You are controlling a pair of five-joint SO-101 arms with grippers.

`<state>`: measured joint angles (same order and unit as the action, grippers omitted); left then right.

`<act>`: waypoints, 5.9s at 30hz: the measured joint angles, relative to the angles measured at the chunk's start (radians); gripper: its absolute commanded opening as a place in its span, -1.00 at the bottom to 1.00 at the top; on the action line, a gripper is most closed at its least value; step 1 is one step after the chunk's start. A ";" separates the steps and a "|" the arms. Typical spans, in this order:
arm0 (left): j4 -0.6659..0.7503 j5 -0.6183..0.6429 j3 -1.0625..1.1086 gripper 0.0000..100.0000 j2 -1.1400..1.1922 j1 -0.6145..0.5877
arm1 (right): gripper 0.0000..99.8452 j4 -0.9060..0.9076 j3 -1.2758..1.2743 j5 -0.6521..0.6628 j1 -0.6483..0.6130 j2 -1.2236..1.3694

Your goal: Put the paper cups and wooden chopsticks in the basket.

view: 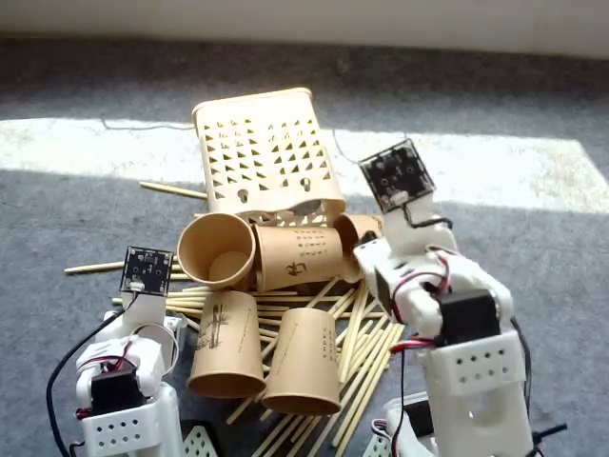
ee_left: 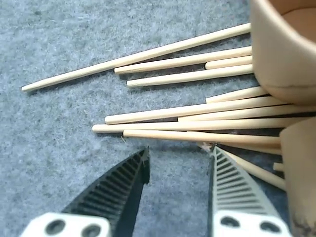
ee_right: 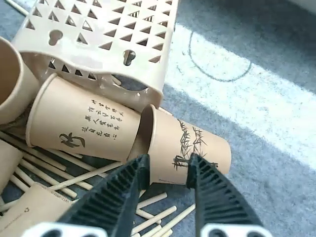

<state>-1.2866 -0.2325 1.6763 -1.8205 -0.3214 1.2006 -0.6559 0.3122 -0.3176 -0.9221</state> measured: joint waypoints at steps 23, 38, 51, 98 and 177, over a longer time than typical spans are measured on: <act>0.003 0.000 0.000 -0.62 0.000 0.000 | -0.70 -0.416 0.000 -0.008 -0.092 0.514; 0.003 0.000 0.000 -0.62 0.000 0.000 | -0.70 -0.629 0.000 -0.008 -0.091 0.694; 0.003 0.000 0.000 -0.62 0.000 0.000 | -0.92 -0.810 0.000 -0.012 -0.052 0.770; 0.003 0.000 0.000 -0.62 0.000 0.000 | -0.99 -0.315 0.270 -0.282 0.006 0.459; 0.003 0.000 0.000 -0.62 0.000 0.000 | -0.65 0.411 1.280 -0.318 0.043 1.003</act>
<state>-1.2835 -0.2325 1.6763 -1.8205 -0.3214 1.6118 0.6237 -0.0054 -0.2746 0.0813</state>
